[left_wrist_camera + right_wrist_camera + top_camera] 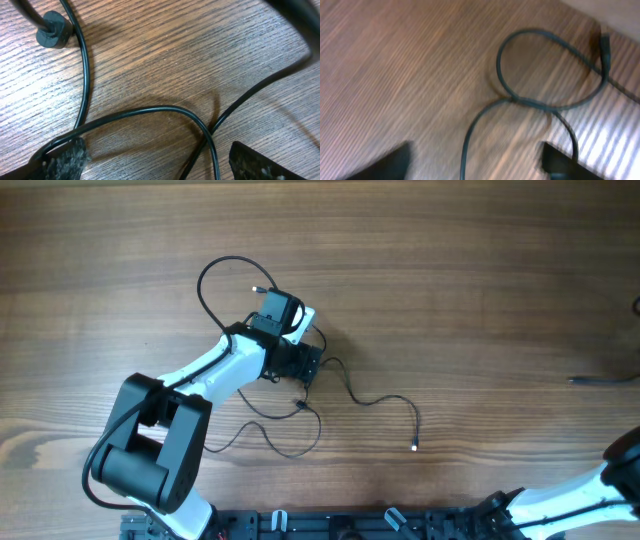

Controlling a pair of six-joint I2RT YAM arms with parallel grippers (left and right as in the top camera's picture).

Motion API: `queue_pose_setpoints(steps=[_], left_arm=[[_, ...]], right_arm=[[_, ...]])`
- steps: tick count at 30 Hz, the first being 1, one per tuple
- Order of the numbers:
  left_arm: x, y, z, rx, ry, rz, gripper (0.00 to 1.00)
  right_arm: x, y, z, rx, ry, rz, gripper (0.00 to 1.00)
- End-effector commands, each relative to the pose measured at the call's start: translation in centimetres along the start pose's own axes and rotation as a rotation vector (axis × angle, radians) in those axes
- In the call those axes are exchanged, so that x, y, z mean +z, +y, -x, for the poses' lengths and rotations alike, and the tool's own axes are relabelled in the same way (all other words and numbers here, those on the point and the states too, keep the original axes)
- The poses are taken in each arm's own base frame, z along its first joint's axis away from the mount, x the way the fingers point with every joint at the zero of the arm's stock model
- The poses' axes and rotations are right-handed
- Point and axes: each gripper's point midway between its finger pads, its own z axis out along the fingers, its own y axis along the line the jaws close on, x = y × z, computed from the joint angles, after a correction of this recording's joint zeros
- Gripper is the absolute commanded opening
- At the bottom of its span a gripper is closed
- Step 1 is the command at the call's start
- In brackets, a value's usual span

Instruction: Untangle cables

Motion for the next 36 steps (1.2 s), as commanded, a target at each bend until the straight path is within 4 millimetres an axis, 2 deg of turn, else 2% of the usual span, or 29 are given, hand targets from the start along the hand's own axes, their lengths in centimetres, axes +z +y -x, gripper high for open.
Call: queue_pose_setpoints(steps=[1, 4, 7, 9, 11, 14, 21, 23, 27, 32, 33, 34, 36], left_arm=[[1.9, -1.0, -3.3, -0.040, 0.103, -0.068, 0.96], [1.9, -1.4, -3.2, -0.040, 0.100, -0.092, 1.00], [1.7, -2.9, -3.0, -0.043, 0.094, -0.180, 1.00], [1.5, -3.7, -2.9, -0.044, 0.091, -0.228, 1.00], [1.4, -4.2, -2.8, -0.044, 0.087, -0.256, 1.00], [1.3, -4.4, -2.8, -0.045, 0.089, -0.271, 1.00], [1.2, -4.5, -3.5, -0.051, 0.118, -0.274, 1.00], [1.2, -4.7, -3.4, -0.052, 0.115, -0.286, 1.00], [0.7, -5.6, -2.3, -0.044, 0.073, -0.340, 1.00], [-1.8, -6.7, 0.9, -0.017, -0.024, -0.397, 1.00], [-2.4, -6.7, 1.5, -0.011, -0.044, -0.397, 1.00], [-2.9, -6.8, 2.0, -0.005, -0.062, -0.397, 0.99], [-3.7, -6.9, 2.4, 0.001, -0.084, -0.397, 1.00]], right_arm=[[-8.1, 0.6, 6.0, 0.041, -0.192, 0.038, 1.00], [-14.1, 1.0, 8.2, 0.082, -0.305, 0.078, 1.00], [-20.0, 2.9, 9.1, 0.069, -0.399, 0.207, 1.00], [-22.9, 4.3, 8.9, 0.052, -0.425, 0.296, 1.00], [-24.2, 4.8, 7.9, 0.104, -0.401, 0.336, 0.99], [-23.7, 5.2, 6.3, 0.140, -0.327, 0.343, 1.00], [-18.7, 5.4, 0.8, 0.166, -0.031, 0.312, 1.00], [-17.7, 6.5, -1.0, 0.174, 0.070, 0.364, 1.00], [-17.0, 9.3, -3.4, 0.165, 0.192, 0.462, 1.00], [-17.1, 13.5, -6.5, 0.056, 0.266, 0.499, 1.00], [-16.8, 13.6, -6.9, 0.053, 0.271, 0.453, 1.00], [-16.3, 12.8, -7.1, 0.080, 0.273, 0.367, 1.00], [-15.1, 8.9, -7.1, 0.184, 0.233, 0.084, 1.00]])
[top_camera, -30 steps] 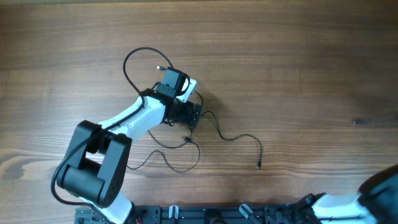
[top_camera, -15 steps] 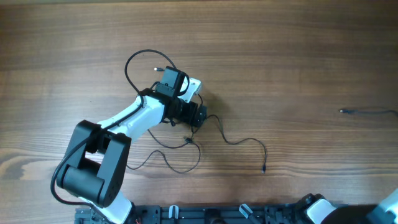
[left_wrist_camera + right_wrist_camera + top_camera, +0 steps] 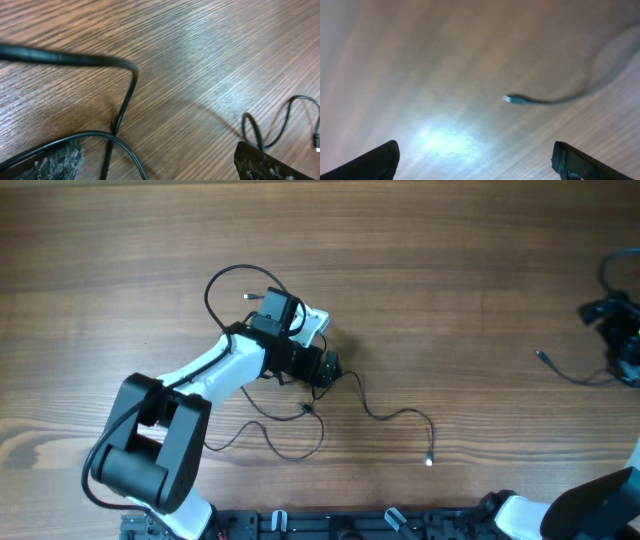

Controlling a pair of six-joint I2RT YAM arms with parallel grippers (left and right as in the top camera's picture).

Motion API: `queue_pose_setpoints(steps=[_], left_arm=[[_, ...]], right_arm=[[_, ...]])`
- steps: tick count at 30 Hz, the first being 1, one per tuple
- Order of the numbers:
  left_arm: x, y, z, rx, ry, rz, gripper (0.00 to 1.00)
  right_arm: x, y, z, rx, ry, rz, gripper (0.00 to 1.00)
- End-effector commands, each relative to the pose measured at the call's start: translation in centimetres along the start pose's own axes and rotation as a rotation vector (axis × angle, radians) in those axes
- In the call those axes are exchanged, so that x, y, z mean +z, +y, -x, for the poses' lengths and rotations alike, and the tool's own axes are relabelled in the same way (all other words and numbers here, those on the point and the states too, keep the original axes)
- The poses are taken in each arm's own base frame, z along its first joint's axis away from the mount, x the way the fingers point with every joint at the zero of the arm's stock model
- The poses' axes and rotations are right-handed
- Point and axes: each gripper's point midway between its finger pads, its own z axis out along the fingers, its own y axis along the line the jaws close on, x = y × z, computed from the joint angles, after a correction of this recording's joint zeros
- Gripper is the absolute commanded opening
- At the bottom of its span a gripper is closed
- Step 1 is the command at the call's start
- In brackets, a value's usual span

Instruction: Untangle cables

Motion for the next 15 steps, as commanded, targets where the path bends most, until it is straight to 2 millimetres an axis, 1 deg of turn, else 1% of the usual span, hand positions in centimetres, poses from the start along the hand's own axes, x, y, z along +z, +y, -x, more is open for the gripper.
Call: queue_pose_setpoints(steps=[1, 2, 4, 6, 8, 9, 12, 13, 15], left_arm=[[-2.2, -2.0, 1.8, 0.025, -0.060, -0.045, 1.00], [-2.2, -2.0, 1.5, 0.018, -0.047, -0.045, 1.00], [-2.1, -1.9, 1.0, 0.009, -0.028, -0.044, 1.00], [-2.1, -1.9, 0.7, 0.002, -0.015, -0.044, 1.00], [-2.1, -1.9, 0.6, 0.002, -0.015, -0.044, 1.00], [-2.1, -1.9, 0.6, 0.002, -0.014, -0.043, 1.00], [-2.1, -1.9, 0.6, 0.003, -0.015, -0.043, 1.00], [-2.1, -1.9, 0.6, 0.003, -0.015, -0.043, 1.00], [-2.1, -1.9, 0.6, 0.003, -0.015, -0.043, 1.00]], right_arm=[[-1.8, -9.2, 0.6, 0.281, -0.166, -0.553, 0.99], [-2.6, -10.6, 0.7, 0.319, -0.194, -0.622, 0.95], [-3.5, -12.6, 0.7, 0.377, -0.219, -0.700, 0.90], [-3.6, -14.4, 0.9, 0.422, -0.213, -0.725, 0.88], [-3.2, -16.3, 1.2, 0.474, -0.199, -0.724, 0.88], [-2.5, -16.7, 1.6, 0.465, -0.179, -0.693, 0.88], [0.0, -16.9, 2.6, 0.397, -0.115, -0.570, 0.88], [1.7, -17.1, 3.1, 0.360, -0.090, -0.519, 0.90], [3.7, -17.0, 4.0, 0.254, -0.065, -0.463, 0.95]])
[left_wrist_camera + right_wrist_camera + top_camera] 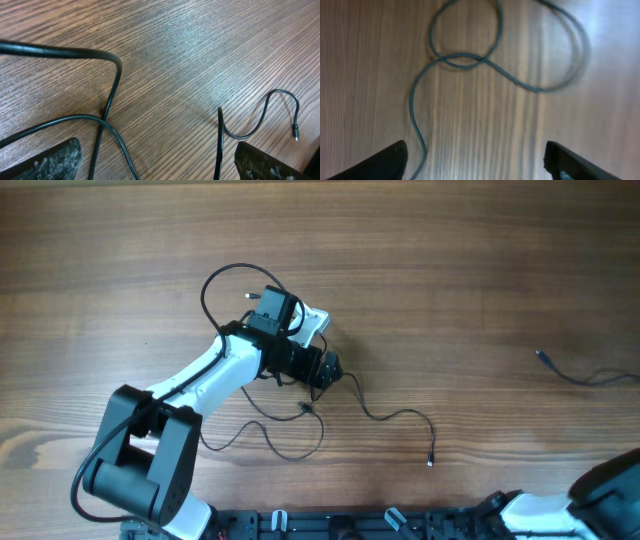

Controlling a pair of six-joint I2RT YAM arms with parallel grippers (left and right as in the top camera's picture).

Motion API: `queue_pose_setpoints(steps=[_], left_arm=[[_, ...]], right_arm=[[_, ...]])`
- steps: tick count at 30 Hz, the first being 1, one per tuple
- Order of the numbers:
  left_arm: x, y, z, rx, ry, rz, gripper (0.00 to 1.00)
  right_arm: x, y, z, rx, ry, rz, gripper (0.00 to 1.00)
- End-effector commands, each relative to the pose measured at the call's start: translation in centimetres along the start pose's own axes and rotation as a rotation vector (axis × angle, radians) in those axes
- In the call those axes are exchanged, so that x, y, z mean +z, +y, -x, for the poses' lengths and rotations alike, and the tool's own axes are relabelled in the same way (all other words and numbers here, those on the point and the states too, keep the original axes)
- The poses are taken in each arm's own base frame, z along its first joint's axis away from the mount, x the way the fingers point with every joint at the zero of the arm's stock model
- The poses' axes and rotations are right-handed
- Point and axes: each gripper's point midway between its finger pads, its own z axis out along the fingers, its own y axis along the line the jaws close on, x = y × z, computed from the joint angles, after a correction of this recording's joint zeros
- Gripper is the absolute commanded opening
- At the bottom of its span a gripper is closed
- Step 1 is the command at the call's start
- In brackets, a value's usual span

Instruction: Untangle cables

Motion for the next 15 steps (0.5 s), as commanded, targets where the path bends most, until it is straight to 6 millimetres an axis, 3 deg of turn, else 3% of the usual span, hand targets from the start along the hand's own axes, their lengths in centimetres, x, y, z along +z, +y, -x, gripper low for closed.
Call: queue_pose_setpoints(steps=[1, 5, 9, 12, 15], left_arm=[[-0.6, -0.8, 0.8, 0.011, -0.024, -0.021, 1.00], [-0.6, -0.8, 0.8, 0.011, -0.024, -0.021, 1.00], [-0.6, -0.8, 0.8, 0.011, -0.025, -0.021, 1.00], [-0.6, -0.8, 0.8, 0.011, -0.025, -0.021, 1.00], [-0.6, -0.8, 1.0, 0.014, -0.031, -0.021, 1.00]], right_arm=[[3.7, 3.3, -1.1, -0.241, 0.081, 0.144, 0.95], [6.3, 4.4, -1.1, -0.224, 0.094, 0.172, 0.86], [7.7, 5.5, 0.3, -0.213, 0.036, 0.190, 0.72], [8.2, 5.2, 1.8, -0.212, -0.035, 0.150, 0.57], [8.7, 4.7, 2.5, -0.208, -0.067, 0.108, 0.52]])
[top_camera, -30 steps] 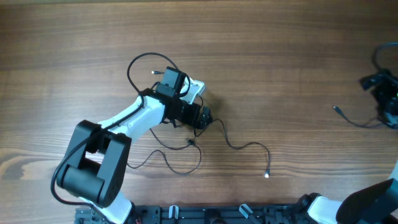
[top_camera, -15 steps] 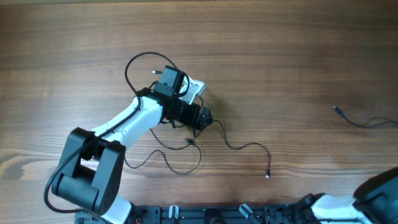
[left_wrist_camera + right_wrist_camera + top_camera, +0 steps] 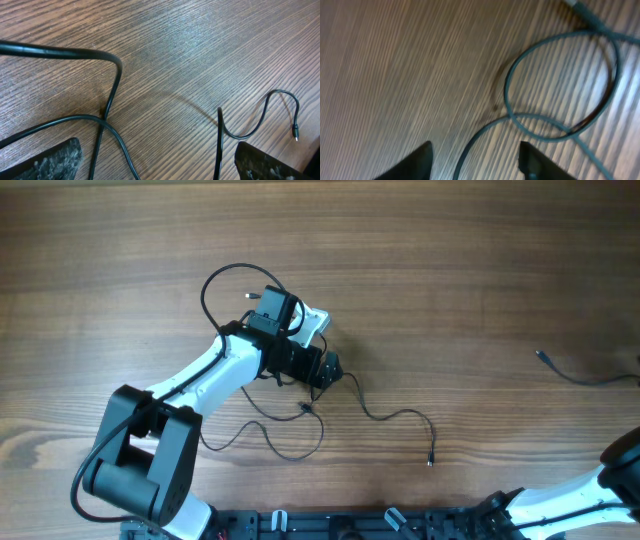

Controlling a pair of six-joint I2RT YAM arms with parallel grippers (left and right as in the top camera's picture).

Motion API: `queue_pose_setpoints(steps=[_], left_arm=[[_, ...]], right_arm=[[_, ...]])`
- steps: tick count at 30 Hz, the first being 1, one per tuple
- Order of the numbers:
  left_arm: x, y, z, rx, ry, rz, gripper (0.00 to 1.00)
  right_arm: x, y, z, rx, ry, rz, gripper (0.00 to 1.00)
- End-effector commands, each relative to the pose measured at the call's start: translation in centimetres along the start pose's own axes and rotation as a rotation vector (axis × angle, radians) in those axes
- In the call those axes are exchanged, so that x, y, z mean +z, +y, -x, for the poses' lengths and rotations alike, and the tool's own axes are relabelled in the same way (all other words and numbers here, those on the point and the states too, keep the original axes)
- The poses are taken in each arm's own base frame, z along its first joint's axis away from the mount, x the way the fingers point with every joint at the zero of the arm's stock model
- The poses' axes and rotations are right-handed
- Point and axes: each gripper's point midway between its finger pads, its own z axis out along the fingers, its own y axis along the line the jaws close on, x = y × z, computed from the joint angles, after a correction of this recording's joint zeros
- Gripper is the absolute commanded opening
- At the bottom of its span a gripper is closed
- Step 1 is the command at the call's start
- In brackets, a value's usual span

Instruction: Untangle cables

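A thin black cable (image 3: 262,412) lies tangled on the wooden table, with a loop (image 3: 222,278) at the upper left and a free plug (image 3: 430,461) to the right. My left gripper (image 3: 157,167) hovers low over it, open, and two strands (image 3: 112,95) run between its fingertips (image 3: 50,161). In the overhead view this gripper (image 3: 325,368) is at the tangle's middle. A second dark cable (image 3: 580,378) lies at the far right. My right gripper (image 3: 472,165) is open over that cable's loop (image 3: 560,85), and one strand passes between its fingers. The view is blurred.
The wooden table (image 3: 450,270) fills all views. The right arm's base (image 3: 615,475) shows at the lower right corner of the overhead view, and its gripper is outside that frame. A black rail (image 3: 350,525) runs along the front edge.
The left gripper and the black tangle have not moved. In the right wrist view the loop now lies at the upper right, and the fingers stand closer together.
At first my left gripper was low over the tangle, open. By 1.0 s ago it had shifted right, and the free plug lay farther right. The right gripper showed at the overhead's right edge then, and the second cable's end had moved left. Since then only the right gripper has moved.
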Motion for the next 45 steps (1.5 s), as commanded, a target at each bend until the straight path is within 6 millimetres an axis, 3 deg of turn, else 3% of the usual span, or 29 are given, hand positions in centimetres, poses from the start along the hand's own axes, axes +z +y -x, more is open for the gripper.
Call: queue_pose_setpoints(steps=[1, 2, 3, 7, 14, 16, 19, 21, 22, 24, 26, 29, 34, 37, 39, 42, 45], left_arm=[[-0.6, -0.8, 1.0, 0.015, -0.033, -0.021, 1.00], [-0.6, -0.8, 1.1, 0.017, -0.035, -0.021, 1.00], [-0.6, -0.8, 1.2, 0.018, -0.039, -0.022, 1.00], [-0.6, -0.8, 1.4, 0.023, -0.047, -0.022, 1.00], [-0.6, -0.8, 1.4, 0.023, -0.047, -0.022, 1.00], [-0.6, -0.8, 1.4, 0.023, -0.047, -0.022, 1.00], [-0.6, -0.8, 1.4, 0.023, -0.047, -0.022, 1.00], [-0.6, -0.8, 1.4, 0.023, -0.047, -0.022, 1.00], [-0.6, -0.8, 1.4, 0.023, -0.047, -0.022, 1.00], [-0.6, -0.8, 1.4, 0.024, -0.049, -0.022, 1.00], [-0.6, -0.8, 1.5, 0.025, -0.050, -0.022, 1.00], [-0.6, -0.8, 1.5, 0.024, -0.050, -0.022, 1.00], [-0.6, -0.9, 1.5, 0.025, -0.050, -0.022, 1.00], [-0.6, -0.8, 1.5, 0.024, -0.051, -0.022, 1.00], [-0.6, -0.9, 1.5, 0.025, -0.050, -0.023, 1.00], [-0.6, -0.9, 1.5, 0.025, -0.050, -0.023, 1.00], [-0.6, -0.9, 1.7, 0.031, -0.061, -0.023, 1.00]], right_arm=[[1.6, -1.2, -0.3, -0.017, 0.001, -0.072, 0.52], [1.9, -1.3, -0.5, -0.018, 0.010, -0.075, 0.54], [2.3, -1.3, -0.8, -0.015, 0.021, -0.078, 0.64], [3.9, -1.6, -1.9, -0.027, 0.056, -0.091, 0.72], [5.5, -2.1, -2.5, -0.074, 0.076, -0.108, 0.71], [5.7, -2.1, -2.5, -0.075, 0.072, -0.106, 0.63], [6.2, -2.0, -3.0, -0.105, 0.092, -0.097, 0.41], [6.6, -1.4, -3.6, -0.103, 0.115, -0.061, 0.22], [6.9, -0.8, -4.0, -0.101, 0.132, -0.022, 0.04], [7.0, 1.8, -4.5, -0.120, 0.156, 0.130, 0.04], [6.2, 4.8, -3.8, -0.134, 0.144, 0.296, 0.04], [3.6, 8.8, -0.7, -0.143, 0.103, 0.494, 0.05], [0.2, 10.8, 4.6, -0.220, 0.004, 0.537, 0.05], [-0.7, 10.7, 6.1, -0.277, -0.035, 0.505, 0.04], [0.2, 8.5, 6.8, -0.268, -0.049, 0.364, 0.04], [1.2, 5.5, 6.0, -0.259, -0.016, 0.196, 0.04], [1.2, 6.0, 4.7, -0.266, 0.034, 0.230, 0.05]])
